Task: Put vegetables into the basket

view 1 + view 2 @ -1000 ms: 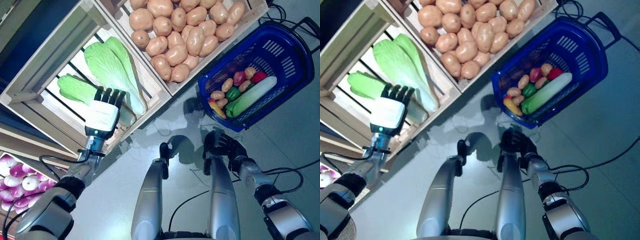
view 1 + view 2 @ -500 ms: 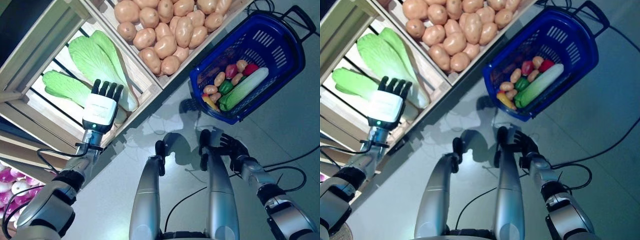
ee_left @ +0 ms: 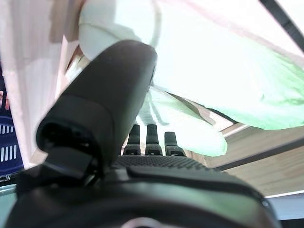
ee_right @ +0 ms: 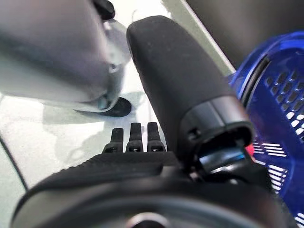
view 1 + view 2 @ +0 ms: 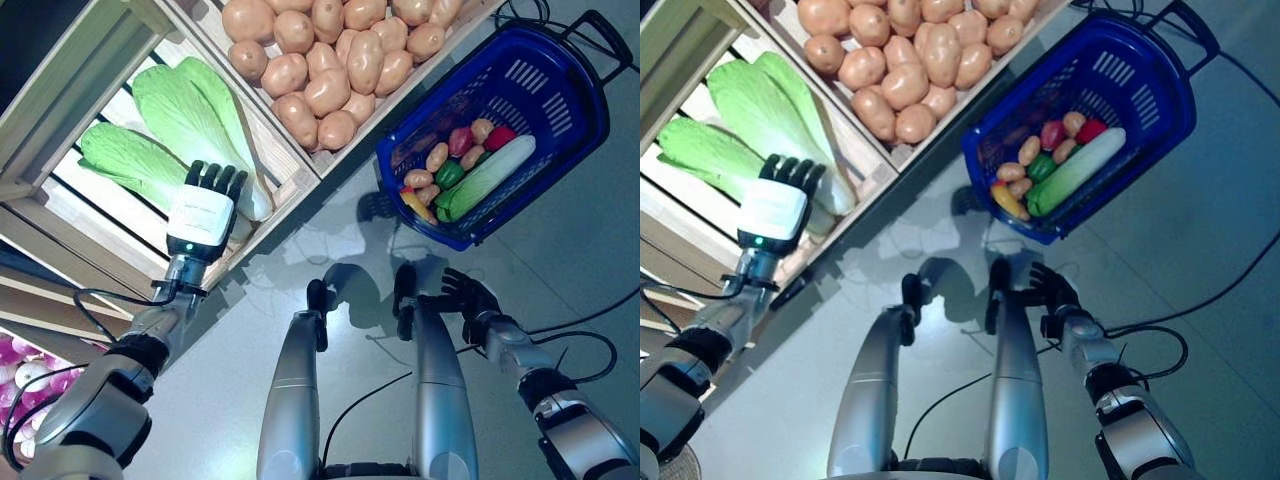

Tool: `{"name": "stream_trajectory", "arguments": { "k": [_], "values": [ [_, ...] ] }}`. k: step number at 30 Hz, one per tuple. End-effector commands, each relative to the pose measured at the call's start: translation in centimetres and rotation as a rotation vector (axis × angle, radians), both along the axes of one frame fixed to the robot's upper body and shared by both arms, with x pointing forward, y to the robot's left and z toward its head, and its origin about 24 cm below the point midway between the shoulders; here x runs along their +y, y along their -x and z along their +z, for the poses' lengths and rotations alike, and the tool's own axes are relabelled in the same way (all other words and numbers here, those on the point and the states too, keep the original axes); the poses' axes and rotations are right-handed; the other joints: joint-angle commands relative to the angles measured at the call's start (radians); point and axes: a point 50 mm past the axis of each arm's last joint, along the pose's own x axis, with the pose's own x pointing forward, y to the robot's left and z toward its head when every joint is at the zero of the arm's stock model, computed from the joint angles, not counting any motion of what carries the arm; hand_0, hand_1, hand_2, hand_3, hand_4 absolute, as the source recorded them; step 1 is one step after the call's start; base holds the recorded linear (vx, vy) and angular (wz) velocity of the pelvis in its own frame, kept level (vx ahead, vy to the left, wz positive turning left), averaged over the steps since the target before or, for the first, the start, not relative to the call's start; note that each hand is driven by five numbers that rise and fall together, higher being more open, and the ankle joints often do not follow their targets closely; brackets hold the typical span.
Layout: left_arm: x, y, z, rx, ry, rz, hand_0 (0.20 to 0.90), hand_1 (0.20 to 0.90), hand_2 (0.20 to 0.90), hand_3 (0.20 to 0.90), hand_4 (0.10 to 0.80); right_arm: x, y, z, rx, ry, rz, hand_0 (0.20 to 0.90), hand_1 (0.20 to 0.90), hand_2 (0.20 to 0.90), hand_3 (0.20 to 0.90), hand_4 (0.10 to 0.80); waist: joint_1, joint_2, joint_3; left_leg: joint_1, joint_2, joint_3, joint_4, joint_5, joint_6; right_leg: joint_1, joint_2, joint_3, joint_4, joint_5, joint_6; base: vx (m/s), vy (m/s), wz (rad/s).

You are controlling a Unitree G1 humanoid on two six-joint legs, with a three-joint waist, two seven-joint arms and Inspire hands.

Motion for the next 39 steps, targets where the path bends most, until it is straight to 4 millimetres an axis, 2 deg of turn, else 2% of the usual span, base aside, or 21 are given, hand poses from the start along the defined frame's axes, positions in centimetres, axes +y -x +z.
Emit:
{"name": "stream_trajectory", "arguments": {
  "k": [1, 13, 16, 22, 29, 39],
  "values": [
    [2.1, 0.1, 0.3, 0.042, 0.079, 0.111, 0.9, 0.9, 0.9, 0.9, 0.8, -0.8, 0.2, 0.7, -0.052, 0.008, 0.001, 0.9, 0.9, 0.9, 0.9, 0.8, 0.01, -0.001, -0.004, -0.008, -0.035, 0.079, -0.057, 0.047, 0.003, 0.068, 0.01, -0.007, 0.007, -0.024, 0.016, 0.018, -0.032, 0.01],
    [3.1, 1.5, -1.8, 0.106, 0.113, 0.172, 0.9, 0.9, 0.9, 0.9, 0.8, -1.2, 0.6, 0.3, -0.045, 0.004, -0.007, 0.9, 0.9, 0.9, 0.9, 0.8, 0.023, 0.01, -0.004, 0.011, -0.043, 0.076, -0.096, 0.058, -0.001, 0.088, 0.004, -0.022, -0.029, -0.021, 0.014, 0.0, 0.0, 0.0],
    [2.9, 2.1, -1.9, 0.042, 0.12, 0.142, 0.9, 0.9, 0.9, 0.9, 0.8, -1.1, 0.7, 0.3, -0.05, -0.004, -0.007, 0.9, 0.9, 0.9, 0.9, 0.8, 0.029, 0.01, -0.004, 0.011, -0.045, 0.074, -0.102, 0.061, -0.003, 0.09, 0.003, -0.025, -0.039, -0.02, 0.012, 0.009, -0.029, 0.04],
    [2.2, 2.6, -0.9, -0.074, 0.137, 0.065, 0.9, 0.9, 0.9, 0.9, 0.8, -1.4, 1.1, 0.0, -0.052, -0.004, -0.024, 0.9, 0.9, 0.9, 0.9, 0.8, 0.045, 0.02, -0.004, 0.009, -0.048, 0.068, -0.107, 0.062, -0.004, 0.088, -0.009, -0.039, -0.039, -0.026, 0.01, -0.002, -0.021, 0.04],
    [2.3, 3.2, -1.2, -0.067, 0.144, 0.082, 0.9, 0.9, 0.9, 0.9, 0.8, -1.5, 1.3, -0.1, -0.056, -0.017, -0.039, 0.9, 0.9, 0.9, 0.9, 0.8, 0.057, 0.029, -0.004, 0.015, -0.051, 0.064, -0.117, 0.066, -0.006, 0.094, -0.02, -0.053, -0.043, -0.027, 0.011, -0.002, -0.021, 0.07],
    [2.1, 4.2, -2.8, 0.008, 0.121, 0.065, 0.9, 0.9, 0.9, 0.9, 0.8, -2.3, 1.5, -0.1, -0.052, -0.012, -0.057, 0.9, 0.9, 0.9, 0.9, 0.8, 0.067, 0.041, -0.004, 0.021, -0.048, 0.066, -0.132, 0.077, -0.007, 0.099, -0.03, -0.066, -0.046, -0.03, 0.008, -0.002, -0.003, 0.03]
  ]
}}
